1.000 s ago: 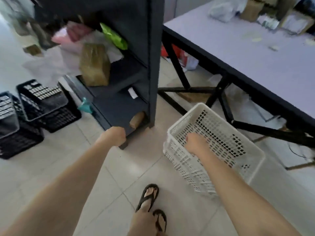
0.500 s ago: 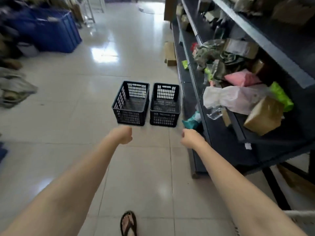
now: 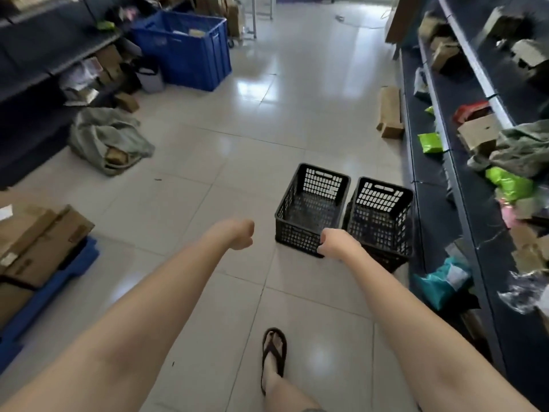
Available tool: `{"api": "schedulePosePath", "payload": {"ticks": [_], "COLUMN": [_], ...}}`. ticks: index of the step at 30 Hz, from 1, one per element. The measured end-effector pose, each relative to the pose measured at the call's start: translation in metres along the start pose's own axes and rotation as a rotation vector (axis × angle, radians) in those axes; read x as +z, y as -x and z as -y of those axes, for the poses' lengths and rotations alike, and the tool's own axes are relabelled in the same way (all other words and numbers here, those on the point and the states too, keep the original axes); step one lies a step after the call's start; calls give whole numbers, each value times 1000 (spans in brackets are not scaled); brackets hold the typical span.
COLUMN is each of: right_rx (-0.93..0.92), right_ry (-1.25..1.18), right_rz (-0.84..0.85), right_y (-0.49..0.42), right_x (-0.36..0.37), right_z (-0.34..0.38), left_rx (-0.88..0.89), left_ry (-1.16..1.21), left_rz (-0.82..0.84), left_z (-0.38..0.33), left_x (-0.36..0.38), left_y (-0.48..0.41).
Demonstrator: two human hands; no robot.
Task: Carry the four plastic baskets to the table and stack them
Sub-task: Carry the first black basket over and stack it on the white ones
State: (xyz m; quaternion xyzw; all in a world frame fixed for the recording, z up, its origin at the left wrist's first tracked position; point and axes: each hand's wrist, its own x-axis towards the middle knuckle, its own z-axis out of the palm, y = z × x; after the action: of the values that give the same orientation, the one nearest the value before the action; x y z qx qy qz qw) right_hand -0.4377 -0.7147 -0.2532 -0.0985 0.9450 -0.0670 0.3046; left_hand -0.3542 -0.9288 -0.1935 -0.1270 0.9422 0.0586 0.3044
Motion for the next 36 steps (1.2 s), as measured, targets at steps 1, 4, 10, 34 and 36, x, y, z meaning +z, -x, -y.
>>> {"api": "schedulePosePath", "payload": {"ticks": [1,4,10,34,36], "right_rx": [-12,-25,6,628,672], "right_ry": [-1,-12,-37,-535,-583], "right_rz": [4,38,66,21,23], "right_y": [-20,-76,-172,-420,-440], "right_x": [-8,-34,-94,-202,-202], "right_z": [11,40,82,170,160], "left_rx": [2,-7,42,690,723], "left_ry": [-5,-28,-20,-553,-585], "left_rz": [6,46,40,142,151], "left_z": [7,25,59,67,49], "left_x": [-14,-55,-129,-351,-361], "left_y": [-15,-61,-154,-534,-558]}}
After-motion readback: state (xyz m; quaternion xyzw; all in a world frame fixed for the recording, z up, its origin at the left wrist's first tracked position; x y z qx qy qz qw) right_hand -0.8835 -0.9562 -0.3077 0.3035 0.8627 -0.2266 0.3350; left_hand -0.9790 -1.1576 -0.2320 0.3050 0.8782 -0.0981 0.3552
